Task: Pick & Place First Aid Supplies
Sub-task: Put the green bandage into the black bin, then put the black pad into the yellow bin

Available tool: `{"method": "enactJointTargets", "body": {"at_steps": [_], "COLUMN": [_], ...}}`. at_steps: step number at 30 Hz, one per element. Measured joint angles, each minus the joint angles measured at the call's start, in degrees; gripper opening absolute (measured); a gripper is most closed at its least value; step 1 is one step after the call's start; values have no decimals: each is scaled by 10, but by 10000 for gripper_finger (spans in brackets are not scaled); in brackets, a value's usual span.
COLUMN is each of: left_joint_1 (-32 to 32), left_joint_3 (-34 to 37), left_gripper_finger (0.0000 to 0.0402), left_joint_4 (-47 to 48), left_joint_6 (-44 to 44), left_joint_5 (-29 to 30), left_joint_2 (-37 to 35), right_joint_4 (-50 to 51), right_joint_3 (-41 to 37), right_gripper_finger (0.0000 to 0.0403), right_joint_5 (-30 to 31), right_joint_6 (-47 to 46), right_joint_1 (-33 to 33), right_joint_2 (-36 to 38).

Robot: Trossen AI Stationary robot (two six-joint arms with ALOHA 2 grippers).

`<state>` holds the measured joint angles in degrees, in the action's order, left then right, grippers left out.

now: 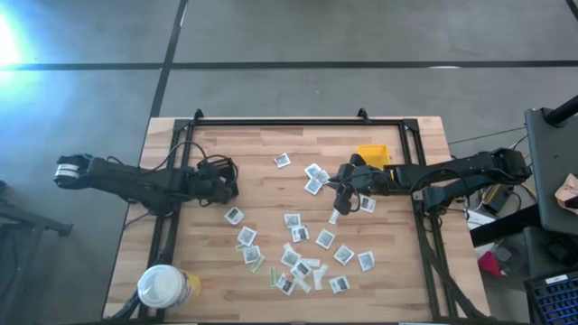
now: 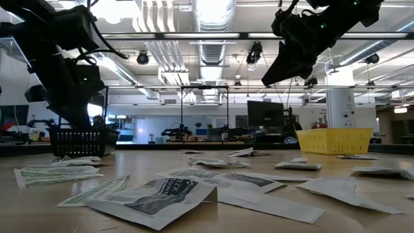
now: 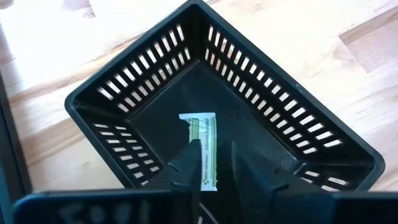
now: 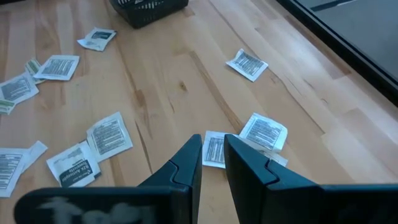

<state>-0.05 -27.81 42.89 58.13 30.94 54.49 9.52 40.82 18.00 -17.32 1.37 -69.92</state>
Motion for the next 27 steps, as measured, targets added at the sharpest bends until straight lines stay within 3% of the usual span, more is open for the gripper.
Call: {"method": "enactJointTargets", "body": {"at_steps": [7,18,27], "left_joint_1": [0,0,0], "left_joint_3": [-18,-81,-119], "left_gripper_finger": [130,126,124], "left_joint_4": [1,0,-7], "left_joint_6": [-57,-179,-266], "left_joint_5": [4,47,62], "left_joint_2": [-11,-13,-13], "right_joint_4": [-1,-21,-21], "right_joint_3": [0,0,11], "right_gripper_finger": [64,98,135], "right_joint_5": [2,27,29], "right_joint_6": [5,15,2], "right_joint_1": [0,-12,-69], "right_joint_2": [0,0,0]}}
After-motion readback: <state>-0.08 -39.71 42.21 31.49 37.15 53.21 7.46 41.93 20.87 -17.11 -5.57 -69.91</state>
